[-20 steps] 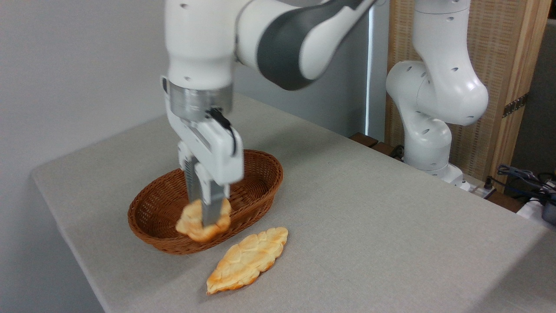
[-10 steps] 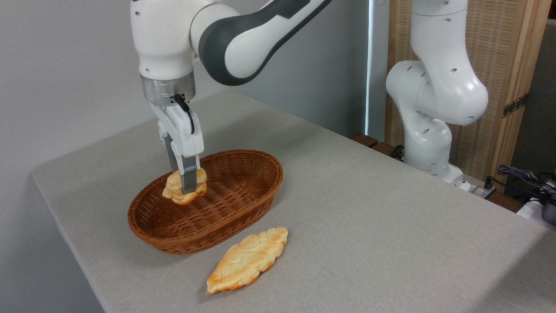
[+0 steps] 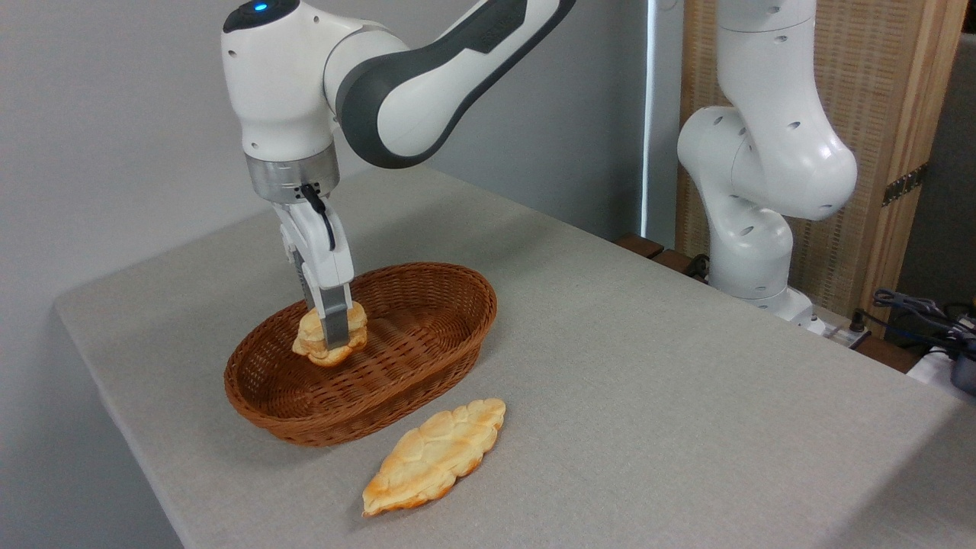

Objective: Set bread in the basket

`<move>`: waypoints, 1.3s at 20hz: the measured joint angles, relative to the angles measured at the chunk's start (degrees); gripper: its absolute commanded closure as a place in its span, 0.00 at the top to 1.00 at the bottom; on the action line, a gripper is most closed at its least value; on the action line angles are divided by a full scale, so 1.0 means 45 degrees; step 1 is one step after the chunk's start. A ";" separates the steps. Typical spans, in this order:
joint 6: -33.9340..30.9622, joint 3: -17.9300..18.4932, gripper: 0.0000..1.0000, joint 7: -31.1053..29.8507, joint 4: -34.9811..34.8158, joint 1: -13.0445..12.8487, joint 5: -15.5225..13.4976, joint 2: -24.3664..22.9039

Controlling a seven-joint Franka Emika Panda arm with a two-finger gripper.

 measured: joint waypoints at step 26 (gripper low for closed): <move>-0.0023 0.2337 1.00 -0.0892 0.1696 0.0317 0.0035 -0.0719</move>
